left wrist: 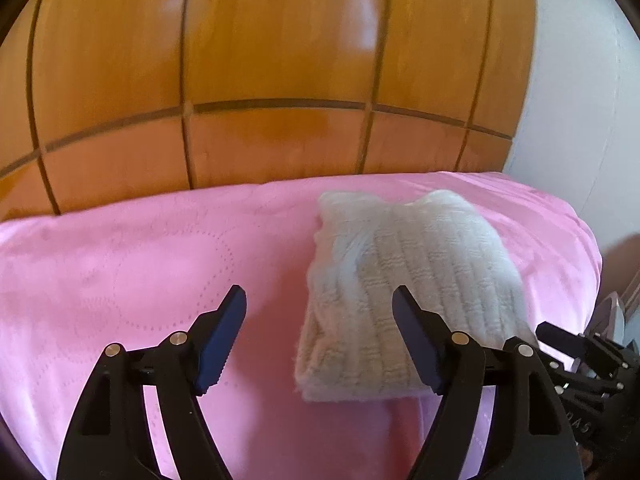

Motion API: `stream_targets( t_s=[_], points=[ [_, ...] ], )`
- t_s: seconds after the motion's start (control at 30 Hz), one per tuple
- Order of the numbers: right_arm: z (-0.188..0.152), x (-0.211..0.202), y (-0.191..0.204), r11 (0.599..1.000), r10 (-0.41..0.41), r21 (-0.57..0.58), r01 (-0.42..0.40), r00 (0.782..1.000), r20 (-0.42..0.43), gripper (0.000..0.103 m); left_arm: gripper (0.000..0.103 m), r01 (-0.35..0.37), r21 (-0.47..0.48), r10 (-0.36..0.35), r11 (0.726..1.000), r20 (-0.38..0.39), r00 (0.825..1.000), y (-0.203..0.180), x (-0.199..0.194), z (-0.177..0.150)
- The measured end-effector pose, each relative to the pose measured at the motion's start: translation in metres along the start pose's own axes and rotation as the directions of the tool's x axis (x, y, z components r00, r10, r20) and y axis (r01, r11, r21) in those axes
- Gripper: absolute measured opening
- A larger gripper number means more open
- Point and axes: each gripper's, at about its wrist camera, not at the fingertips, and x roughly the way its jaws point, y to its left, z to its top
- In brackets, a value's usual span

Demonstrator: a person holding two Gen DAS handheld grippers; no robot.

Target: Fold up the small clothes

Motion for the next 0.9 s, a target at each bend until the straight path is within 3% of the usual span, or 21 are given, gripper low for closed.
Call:
stream_targets(
  t_s=[0.2, 0.47, 0.7, 0.8, 0.9],
  points=[
    [0.013, -0.012, -0.022, 0.998, -0.011, 0.069, 0.008, 0.999, 0.034, 0.057, 0.074, 0.014, 0.004, -0.014, 1.000, 0.010, 1.000, -0.004, -0.002, 0.005],
    [0.060, 0.005, -0.030, 0.996, 0.024, 0.087, -0.029, 0.998, 0.055, 0.060, 0.073, 0.032, 0.043, -0.031, 0.999, -0.010, 0.999, -0.012, 0.017, 0.009],
    [0.098, 0.050, -0.025, 0.995, 0.063, 0.083, -0.063, 0.998, 0.007, 0.062, 0.069, 0.044, 0.040, -0.039, 0.998, -0.119, 0.992, -0.008, 0.063, 0.004],
    [0.101, 0.087, -0.027, 0.996, 0.037, 0.090, -0.029, 0.996, -0.087, 0.063, 0.069, 0.060, -0.013, -0.061, 0.998, -0.175, 0.983, 0.002, 0.084, -0.002],
    [0.097, 0.088, -0.025, 0.998, 0.009, 0.068, -0.004, 0.997, -0.070, 0.065, 0.069, 0.073, -0.037, -0.078, 0.997, -0.172, 0.982, 0.008, 0.085, -0.004]
  ],
)
